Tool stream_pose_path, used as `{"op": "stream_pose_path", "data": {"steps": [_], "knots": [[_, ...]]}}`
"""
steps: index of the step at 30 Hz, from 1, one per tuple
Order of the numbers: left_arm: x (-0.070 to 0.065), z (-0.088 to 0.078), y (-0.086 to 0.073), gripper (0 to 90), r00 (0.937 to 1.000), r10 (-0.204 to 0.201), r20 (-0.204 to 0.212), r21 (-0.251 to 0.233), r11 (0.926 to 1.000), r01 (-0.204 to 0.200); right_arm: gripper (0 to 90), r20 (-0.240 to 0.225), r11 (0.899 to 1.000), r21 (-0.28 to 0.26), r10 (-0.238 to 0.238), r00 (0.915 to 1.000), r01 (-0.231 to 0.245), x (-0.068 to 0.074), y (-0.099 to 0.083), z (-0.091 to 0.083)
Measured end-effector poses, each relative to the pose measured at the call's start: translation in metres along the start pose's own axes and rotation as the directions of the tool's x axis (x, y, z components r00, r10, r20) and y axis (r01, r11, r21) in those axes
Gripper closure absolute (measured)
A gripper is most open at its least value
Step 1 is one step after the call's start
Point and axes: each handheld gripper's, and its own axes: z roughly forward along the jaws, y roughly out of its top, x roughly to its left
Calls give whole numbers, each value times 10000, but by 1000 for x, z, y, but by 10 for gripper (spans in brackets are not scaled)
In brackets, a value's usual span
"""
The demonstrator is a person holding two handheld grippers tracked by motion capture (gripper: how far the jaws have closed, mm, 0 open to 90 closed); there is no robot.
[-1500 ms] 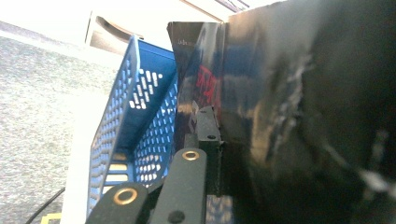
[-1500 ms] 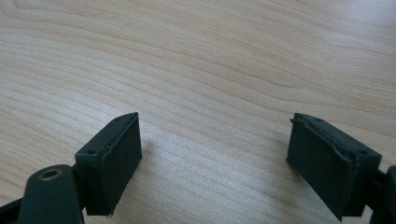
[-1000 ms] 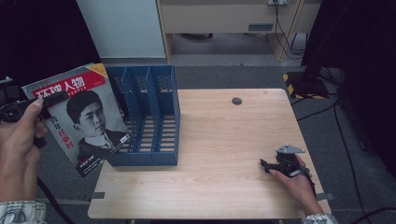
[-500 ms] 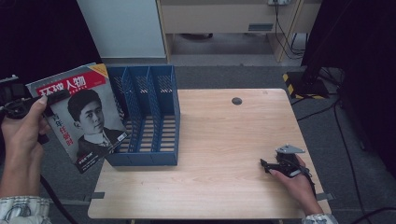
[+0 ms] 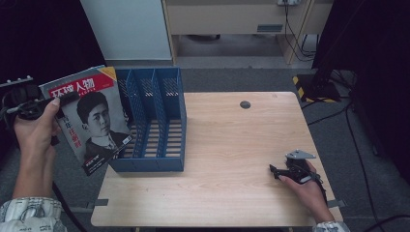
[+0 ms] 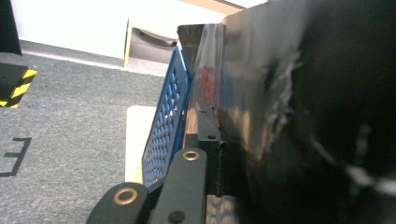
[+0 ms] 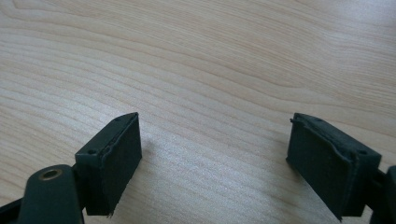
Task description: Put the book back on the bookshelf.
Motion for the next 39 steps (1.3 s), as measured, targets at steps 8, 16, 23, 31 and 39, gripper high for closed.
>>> {"op": "stream_pose_path", "data": {"steps": [8,16,23,31,39], "knots": [[-11,16,-3,862,9999,153,48,-2,9999,-153,178,3,10000,-1,2,10000,-2,0,0,0],[-23,28,-4,863,9991,389,169,-168,9991,-386,178,2,10000,-1,5,10000,-5,0,0,0],[-28,33,-2,863,9985,548,95,-269,9982,-545,178,1,10000,-1,4,10000,-4,0,0,0],[-29,35,-1,863,9980,627,20,-483,9969,-626,178,-1,10000,-2,4,10000,-4,0,0,0],[-34,37,-2,863,9957,927,-65,-863,9919,-929,178,-1,10000,0,8,10000,-8,0,0,0]]}}
